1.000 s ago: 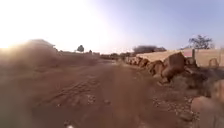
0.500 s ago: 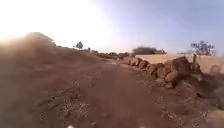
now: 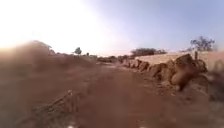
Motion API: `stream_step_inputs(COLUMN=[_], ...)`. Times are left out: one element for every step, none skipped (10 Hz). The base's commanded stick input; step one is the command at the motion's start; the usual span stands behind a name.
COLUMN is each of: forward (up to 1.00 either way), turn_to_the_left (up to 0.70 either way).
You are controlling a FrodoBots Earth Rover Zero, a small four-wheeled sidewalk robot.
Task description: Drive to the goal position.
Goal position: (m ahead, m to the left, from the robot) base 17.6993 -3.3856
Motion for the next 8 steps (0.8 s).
stream_step_inputs(forward=[0.69, 0.69, 0.69, 0.69, 0.69, 0.69, 0.69, 0.69], turn_to_the_left=[0.0, 0.0, 0.0, 0.0, 0.0, 0.0, 0.0, 0.0])
